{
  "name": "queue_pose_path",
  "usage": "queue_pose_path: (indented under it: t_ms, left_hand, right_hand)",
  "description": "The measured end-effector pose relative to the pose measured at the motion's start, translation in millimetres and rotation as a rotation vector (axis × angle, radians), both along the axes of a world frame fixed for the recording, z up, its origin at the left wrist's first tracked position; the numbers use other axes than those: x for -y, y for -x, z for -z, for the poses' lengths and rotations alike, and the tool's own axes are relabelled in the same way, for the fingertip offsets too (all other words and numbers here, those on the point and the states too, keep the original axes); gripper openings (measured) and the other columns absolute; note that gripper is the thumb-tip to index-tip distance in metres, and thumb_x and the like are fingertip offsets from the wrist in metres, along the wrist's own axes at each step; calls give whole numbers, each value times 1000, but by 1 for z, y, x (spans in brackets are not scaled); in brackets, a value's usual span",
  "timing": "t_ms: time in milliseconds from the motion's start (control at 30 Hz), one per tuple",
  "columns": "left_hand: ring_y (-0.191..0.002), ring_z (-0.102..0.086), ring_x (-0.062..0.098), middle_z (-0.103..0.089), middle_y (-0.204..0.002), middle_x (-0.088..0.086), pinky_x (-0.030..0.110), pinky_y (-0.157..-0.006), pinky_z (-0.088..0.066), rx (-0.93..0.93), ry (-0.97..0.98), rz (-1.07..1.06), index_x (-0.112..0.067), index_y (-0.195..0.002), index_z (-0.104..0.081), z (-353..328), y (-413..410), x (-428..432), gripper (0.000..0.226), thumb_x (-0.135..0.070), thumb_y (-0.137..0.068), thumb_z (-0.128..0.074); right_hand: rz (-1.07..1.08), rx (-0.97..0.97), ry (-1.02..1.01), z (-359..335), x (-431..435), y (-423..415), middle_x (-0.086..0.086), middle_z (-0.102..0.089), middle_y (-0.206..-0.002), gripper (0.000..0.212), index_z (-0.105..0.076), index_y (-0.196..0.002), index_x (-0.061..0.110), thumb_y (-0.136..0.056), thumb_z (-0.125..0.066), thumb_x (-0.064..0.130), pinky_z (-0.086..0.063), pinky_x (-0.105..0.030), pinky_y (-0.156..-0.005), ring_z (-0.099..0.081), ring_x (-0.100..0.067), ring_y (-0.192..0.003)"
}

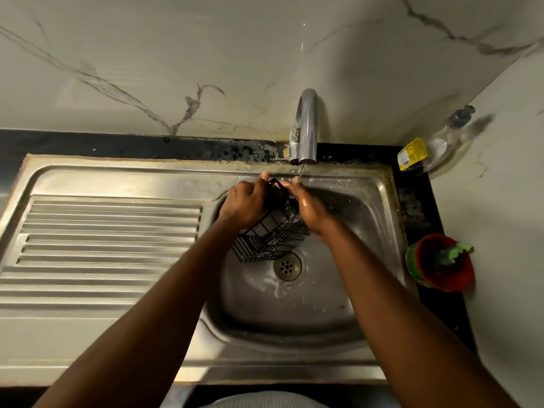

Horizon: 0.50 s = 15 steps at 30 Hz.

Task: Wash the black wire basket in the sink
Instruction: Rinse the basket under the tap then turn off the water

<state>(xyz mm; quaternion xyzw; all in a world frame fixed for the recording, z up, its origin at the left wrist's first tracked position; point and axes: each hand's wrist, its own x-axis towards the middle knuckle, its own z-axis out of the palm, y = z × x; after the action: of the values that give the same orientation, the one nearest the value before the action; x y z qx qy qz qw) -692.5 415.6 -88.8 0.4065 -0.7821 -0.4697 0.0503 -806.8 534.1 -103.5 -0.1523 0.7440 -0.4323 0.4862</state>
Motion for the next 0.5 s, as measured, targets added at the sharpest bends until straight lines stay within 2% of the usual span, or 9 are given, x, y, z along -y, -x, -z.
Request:
queue_pose_path:
  t_ms: [33,100,167,200,267,333,400,433,500]
  left_hand:
    - [-54,-56,17,-64,-66,6,32,-59,-45,-45,-80,-2,-4,-79,-69,3,-4,4,79,-70,-102,-33]
    - [-43,-44,13,-53,-54,0,26,-51,-38,-106,-162,27,-1,-78,-68,3,-10,4,82,-74,-99,-36]
    - [-38,-38,10,-47,-49,-7,22,-46,-34,-147,-188,44,-17,-66,-70,2,-16,2,69,-68,-101,-41]
    - [-38,-38,9,-46,-47,-8,21,-44,-34,-185,-226,37,-21,-67,-73,1,-19,1,63,-63,-103,-44]
    - [-37,-38,12,-44,-47,-2,20,-42,-35,-267,-305,27,-23,-59,-65,0,-25,0,56,-56,-103,-52]
    - [-37,-43,10,-49,-47,-2,19,-42,-37,-288,-342,-19,-15,-71,-68,-1,-27,-1,47,-50,-101,-59]
    - [-43,-56,5,-64,-53,-5,16,-45,-43,-293,-381,-116,-2,-93,-75,-4,-25,-1,45,-44,-102,-61]
    - [-48,-61,5,-68,-57,-5,16,-46,-46,-299,-399,-164,-1,-98,-75,-4,-23,0,45,-44,-102,-61]
    - [-50,-59,11,-70,-60,-3,22,-44,-44,-263,-435,-216,-6,-95,-74,-7,-23,4,49,-52,-101,-59]
  right_hand:
    - [38,52,-37,8,-6,5,-3,-37,-161,64,-39,-157,24,-107,-21,61,-29,-43,-116,-37,-22,-145]
    - [21,28,-154,27,-17,13,-4,-36,-161,64,-35,-158,20,-107,-28,59,-27,-40,-118,-36,-22,-146]
    - [-89,-39,-229,38,-23,17,-8,-29,-166,70,-28,-161,23,-104,-28,65,-25,-46,-120,-31,-31,-151]
    - [-119,-65,-225,40,-25,19,-7,-28,-167,72,-27,-161,24,-103,-27,67,-25,-48,-120,-30,-33,-152]
    - [-133,-106,-235,40,-26,30,-6,-34,-164,68,-32,-159,22,-105,-29,64,-28,-48,-119,-36,-32,-148]
    - [-163,-134,-274,40,-24,42,-9,-38,-162,64,-36,-158,21,-107,-28,59,-30,-49,-120,-41,-31,-145]
    - [-190,-197,-331,29,-18,47,-11,-38,-162,63,-39,-157,22,-107,-29,59,-29,-50,-121,-39,-32,-146]
    - [-186,-237,-355,23,-16,49,-12,-36,-163,66,-38,-157,23,-106,-29,62,-28,-51,-121,-37,-33,-147]
    - [-177,-319,-379,4,-13,45,-12,-39,-160,71,-39,-157,24,-103,-26,68,-29,-50,-118,-39,-35,-145]
